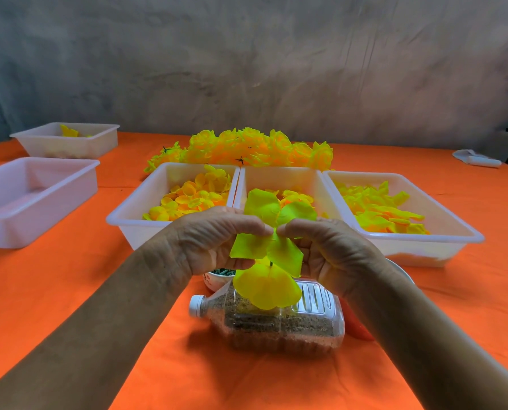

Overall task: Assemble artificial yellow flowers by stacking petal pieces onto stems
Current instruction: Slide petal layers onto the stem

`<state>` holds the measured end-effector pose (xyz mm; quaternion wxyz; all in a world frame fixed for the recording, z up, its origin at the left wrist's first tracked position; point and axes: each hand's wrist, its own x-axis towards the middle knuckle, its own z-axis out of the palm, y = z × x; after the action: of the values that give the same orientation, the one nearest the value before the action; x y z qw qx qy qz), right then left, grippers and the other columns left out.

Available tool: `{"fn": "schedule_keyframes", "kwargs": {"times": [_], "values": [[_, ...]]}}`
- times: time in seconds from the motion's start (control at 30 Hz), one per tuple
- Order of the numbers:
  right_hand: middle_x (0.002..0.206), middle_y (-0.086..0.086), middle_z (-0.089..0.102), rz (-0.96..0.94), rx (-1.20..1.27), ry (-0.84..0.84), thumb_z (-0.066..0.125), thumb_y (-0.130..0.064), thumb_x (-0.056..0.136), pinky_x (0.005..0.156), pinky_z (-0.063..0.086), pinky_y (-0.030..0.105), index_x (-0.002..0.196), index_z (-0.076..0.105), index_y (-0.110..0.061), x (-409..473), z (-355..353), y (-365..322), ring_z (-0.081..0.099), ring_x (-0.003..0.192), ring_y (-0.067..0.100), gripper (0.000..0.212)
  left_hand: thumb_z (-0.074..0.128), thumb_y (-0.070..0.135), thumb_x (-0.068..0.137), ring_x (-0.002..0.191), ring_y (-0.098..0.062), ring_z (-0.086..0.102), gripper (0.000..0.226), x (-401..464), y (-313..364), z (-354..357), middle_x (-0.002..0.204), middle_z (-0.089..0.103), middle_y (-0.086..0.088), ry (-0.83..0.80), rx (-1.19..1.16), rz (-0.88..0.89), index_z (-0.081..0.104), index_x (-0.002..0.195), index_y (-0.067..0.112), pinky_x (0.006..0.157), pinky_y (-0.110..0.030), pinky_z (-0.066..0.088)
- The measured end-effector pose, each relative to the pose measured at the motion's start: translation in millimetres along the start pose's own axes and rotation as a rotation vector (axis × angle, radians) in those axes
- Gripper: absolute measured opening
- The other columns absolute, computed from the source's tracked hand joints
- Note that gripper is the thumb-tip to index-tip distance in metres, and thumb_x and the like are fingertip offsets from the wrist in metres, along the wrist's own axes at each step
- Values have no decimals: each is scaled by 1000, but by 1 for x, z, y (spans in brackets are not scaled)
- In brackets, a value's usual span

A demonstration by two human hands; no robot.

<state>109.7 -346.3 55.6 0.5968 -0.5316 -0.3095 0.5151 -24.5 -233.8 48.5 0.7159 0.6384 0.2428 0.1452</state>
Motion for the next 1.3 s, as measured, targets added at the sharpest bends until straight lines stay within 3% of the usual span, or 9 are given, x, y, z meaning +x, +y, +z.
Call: {"fn": "schedule_keyframes", "kwargs": {"times": [0.27,0.47,0.57,0.7,0.77,0.93,1.03,1.17,1.3], "values": [[69,9,68,-7,-35,-12,62,-3,76,62,56,33,83,62,-8,2,-1,2,66,56,20,9,77,15,58,60,-14,70,8,1,-2,-1,66,72,0,14,-12,-18,76,60,23,53,-25,53],[77,12,69,-5,-36,-31,61,-1,77,60,56,32,93,63,-6,2,-1,1,67,59,21,17,80,13,53,59,-16,69,10,1,1,0,66,71,-3,64,0,-7,76,59,19,53,-26,53],[76,11,69,6,-25,-41,60,-1,78,59,55,30,88,63,-7,1,0,0,67,57,19,12,79,15,55,62,-16,70,9,1,1,-1,68,72,-3,50,8,-17,76,61,21,54,-26,53],[75,10,70,-9,-31,-49,67,-8,68,63,57,34,90,65,-7,1,1,0,68,59,20,22,78,15,56,62,-17,70,7,0,0,0,69,72,-4,74,12,-25,76,61,18,54,-27,53],[73,10,70,-4,-36,-44,66,-7,73,61,57,32,91,65,-6,2,0,1,68,58,19,18,80,7,55,60,-17,69,14,-3,2,3,68,72,-4,68,9,-36,74,67,12,53,-26,53],[73,8,71,28,-41,-37,65,-8,76,71,55,36,92,64,-10,4,-1,1,68,59,18,16,73,19,48,58,-12,63,36,-7,5,13,70,66,-2,165,51,-59,61,81,11,52,-24,53],[72,7,71,44,-40,-58,64,-9,77,64,56,33,90,63,-11,2,-3,0,68,59,18,13,72,16,55,59,-13,60,22,-9,8,15,70,64,-4,176,63,-67,62,75,12,56,-26,52],[68,5,69,49,-76,-61,63,-8,78,53,53,24,82,64,-14,-2,-6,0,66,55,16,6,72,18,56,67,-16,59,26,-11,11,15,76,64,-6,187,90,-83,63,80,9,61,-29,51],[64,2,69,5,-123,-43,66,-2,75,46,49,20,77,64,-13,-4,-9,2,62,49,12,11,69,8,73,63,-14,58,10,-10,14,16,64,65,0,197,118,-72,63,68,14,60,-28,49]]}}
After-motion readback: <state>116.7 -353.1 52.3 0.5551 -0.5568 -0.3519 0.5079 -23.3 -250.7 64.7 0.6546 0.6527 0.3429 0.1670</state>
